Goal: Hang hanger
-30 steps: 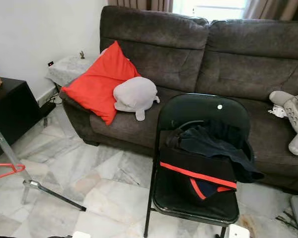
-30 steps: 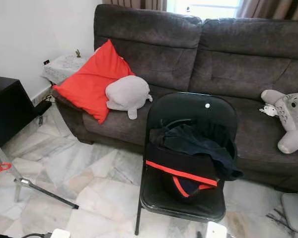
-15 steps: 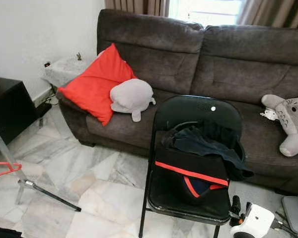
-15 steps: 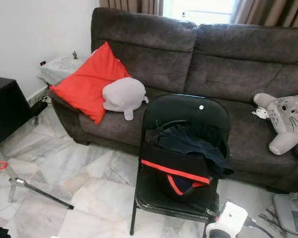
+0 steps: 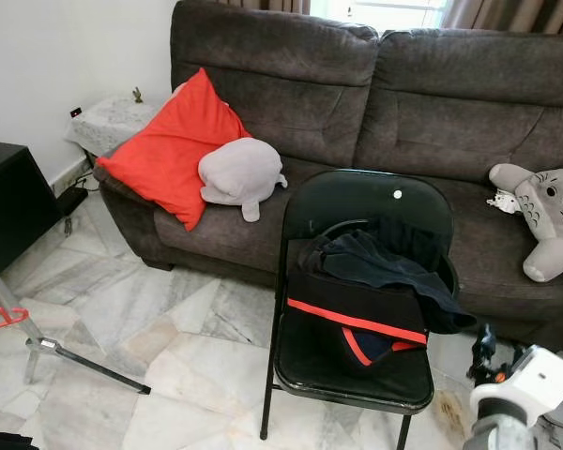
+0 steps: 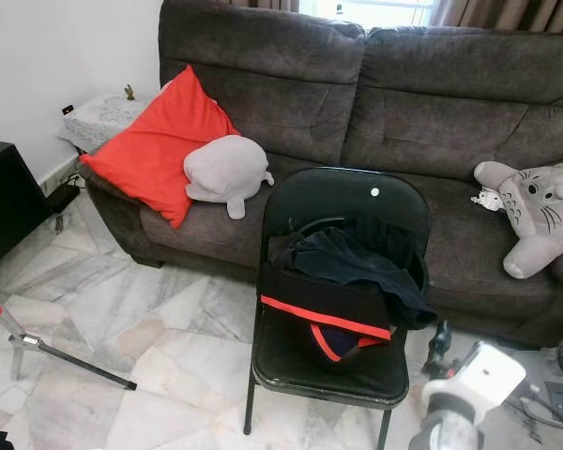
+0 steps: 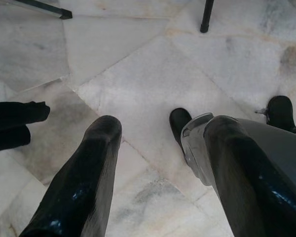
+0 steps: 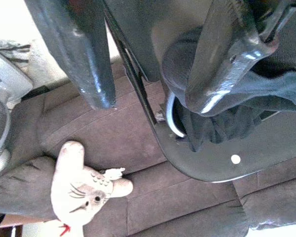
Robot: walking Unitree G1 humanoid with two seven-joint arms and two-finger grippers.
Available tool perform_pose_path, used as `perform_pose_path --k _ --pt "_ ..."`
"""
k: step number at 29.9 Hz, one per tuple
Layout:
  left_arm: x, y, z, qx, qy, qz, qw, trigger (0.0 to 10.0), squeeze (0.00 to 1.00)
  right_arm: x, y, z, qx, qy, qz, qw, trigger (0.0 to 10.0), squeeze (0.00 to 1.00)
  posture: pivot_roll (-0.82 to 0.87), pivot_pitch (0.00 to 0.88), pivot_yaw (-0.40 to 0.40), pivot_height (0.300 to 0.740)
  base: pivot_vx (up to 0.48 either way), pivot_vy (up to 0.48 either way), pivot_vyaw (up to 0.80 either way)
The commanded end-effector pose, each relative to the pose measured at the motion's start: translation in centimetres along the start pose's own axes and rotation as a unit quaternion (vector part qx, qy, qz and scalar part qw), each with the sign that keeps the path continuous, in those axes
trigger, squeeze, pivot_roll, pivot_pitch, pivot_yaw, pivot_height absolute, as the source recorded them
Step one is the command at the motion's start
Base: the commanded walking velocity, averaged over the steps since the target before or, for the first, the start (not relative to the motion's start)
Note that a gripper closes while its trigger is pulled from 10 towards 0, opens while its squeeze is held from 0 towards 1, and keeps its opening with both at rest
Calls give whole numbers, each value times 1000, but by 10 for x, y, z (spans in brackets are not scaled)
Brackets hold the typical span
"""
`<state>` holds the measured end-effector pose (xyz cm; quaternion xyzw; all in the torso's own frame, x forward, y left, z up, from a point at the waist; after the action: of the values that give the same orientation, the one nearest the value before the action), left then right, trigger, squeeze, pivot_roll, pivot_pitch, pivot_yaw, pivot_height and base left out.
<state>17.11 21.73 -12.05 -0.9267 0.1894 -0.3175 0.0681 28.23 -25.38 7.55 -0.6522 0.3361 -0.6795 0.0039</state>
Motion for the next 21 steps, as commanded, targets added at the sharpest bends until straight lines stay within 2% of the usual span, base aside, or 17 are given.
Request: perform_pose_path --k 1,3,6,7,8,9,12,15,21 --pt "-8 1 -2 -4 -15 11 1000 10000 0 7 -10 1 19 8 -10 1000 10000 0 -49 70 -1 740 0 0 0" --pt "-10 2 -3 -6 -14 7 1000 10000 0 5 -24 -11 67 21 -85 994 10000 0 -39 73 2 740 0 0 0" --pt "-12 2 -4 -6 -16 8 1000 10000 0 6 -29 -20 84 31 -101 991 10000 0 -39 74 4 740 0 0 0" --pt "-15 1 -5 -5 -20 10 1000 10000 0 9 -34 -31 103 47 -129 985 10000 0 -46 74 8 740 0 0 0" --pt "-17 1 -6 -4 -21 11 1000 10000 0 10 -36 -35 109 51 -138 983 10000 0 -50 77 9 740 0 0 0" --pt "-20 -1 -7 -1 -26 11 1000 10000 0 12 -38 -42 115 52 -139 982 10000 0 -52 77 5 740 0 0 0" --pt "-22 -4 -8 8 -27 8 1000 10000 0 11 -38 -49 116 45 -128 984 10000 0 -49 83 -1 740 0 0 0" --pt "-23 -10 -9 23 -27 -17 999 10000 0 8 -36 -50 118 33 -141 982 10000 0 -39 80 -4 740 0 0 0" --pt "-19 -14 -7 17 -27 -10 999 10000 0 13 -42 -44 120 42 -144 981 10000 0 -40 71 -1 740 93 0 0"
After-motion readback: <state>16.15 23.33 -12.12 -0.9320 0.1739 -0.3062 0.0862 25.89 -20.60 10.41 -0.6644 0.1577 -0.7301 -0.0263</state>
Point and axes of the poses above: a point about 5 cm out from each wrist's last joint towards the gripper, its own z axis pointing out of the wrist towards the gripper, its own x axis along the axis of the wrist's last joint, y = z × x, the point moved 4 cm from there along z, pointing out of the wrist towards the gripper, and after that the axes turned 13 degrees about z, right-handed, at the moved point
